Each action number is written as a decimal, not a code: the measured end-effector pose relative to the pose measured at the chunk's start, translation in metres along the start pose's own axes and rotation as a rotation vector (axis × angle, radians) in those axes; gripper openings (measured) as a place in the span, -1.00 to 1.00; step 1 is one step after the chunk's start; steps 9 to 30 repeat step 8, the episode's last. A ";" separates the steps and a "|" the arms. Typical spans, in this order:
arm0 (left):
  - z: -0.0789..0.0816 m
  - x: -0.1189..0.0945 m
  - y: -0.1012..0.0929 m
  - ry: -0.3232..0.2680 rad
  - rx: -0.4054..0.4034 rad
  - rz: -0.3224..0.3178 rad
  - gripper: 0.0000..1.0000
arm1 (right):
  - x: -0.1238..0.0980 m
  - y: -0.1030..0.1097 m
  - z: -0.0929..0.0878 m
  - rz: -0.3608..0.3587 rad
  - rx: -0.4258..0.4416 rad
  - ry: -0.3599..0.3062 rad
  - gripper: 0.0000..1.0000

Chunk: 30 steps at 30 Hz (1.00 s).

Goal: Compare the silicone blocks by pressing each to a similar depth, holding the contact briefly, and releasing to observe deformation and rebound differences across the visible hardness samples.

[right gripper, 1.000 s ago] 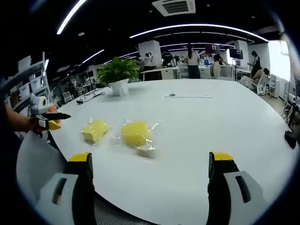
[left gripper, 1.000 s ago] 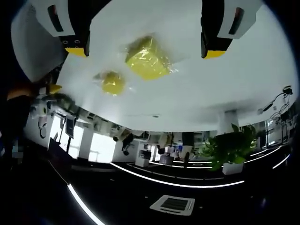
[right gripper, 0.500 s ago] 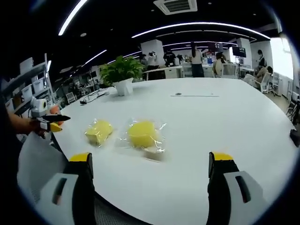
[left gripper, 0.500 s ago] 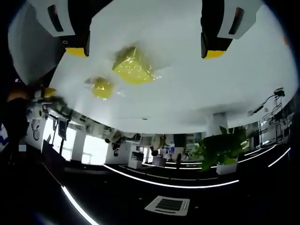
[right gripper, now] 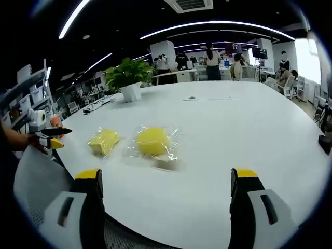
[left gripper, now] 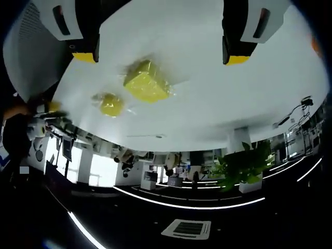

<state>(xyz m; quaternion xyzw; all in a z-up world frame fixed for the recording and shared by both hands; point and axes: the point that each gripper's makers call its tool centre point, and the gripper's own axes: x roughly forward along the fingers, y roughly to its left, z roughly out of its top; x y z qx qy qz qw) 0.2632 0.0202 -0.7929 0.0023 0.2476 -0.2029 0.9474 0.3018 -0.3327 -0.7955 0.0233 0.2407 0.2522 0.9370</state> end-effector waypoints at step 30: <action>0.002 -0.002 0.006 -0.026 -0.052 0.028 1.00 | 0.003 0.004 0.001 0.006 -0.068 0.013 0.93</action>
